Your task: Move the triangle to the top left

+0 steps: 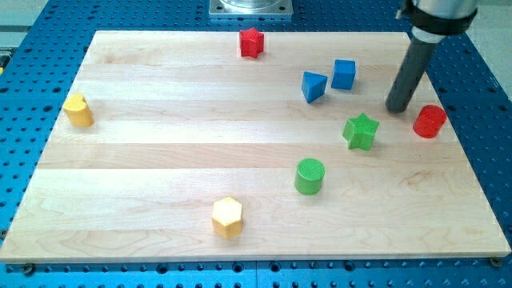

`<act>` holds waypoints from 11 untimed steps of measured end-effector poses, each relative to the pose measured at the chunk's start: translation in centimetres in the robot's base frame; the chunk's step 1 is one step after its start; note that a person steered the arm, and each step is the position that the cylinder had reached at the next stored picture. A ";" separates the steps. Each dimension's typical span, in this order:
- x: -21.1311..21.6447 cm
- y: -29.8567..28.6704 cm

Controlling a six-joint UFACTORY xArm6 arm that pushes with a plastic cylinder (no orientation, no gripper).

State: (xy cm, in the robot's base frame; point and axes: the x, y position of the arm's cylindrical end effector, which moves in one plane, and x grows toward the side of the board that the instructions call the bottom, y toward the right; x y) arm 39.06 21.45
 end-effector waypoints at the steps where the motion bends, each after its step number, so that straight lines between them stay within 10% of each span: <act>1: 0.2 -5.1; 8: -11.3 -31.3; 11: -8.5 -37.6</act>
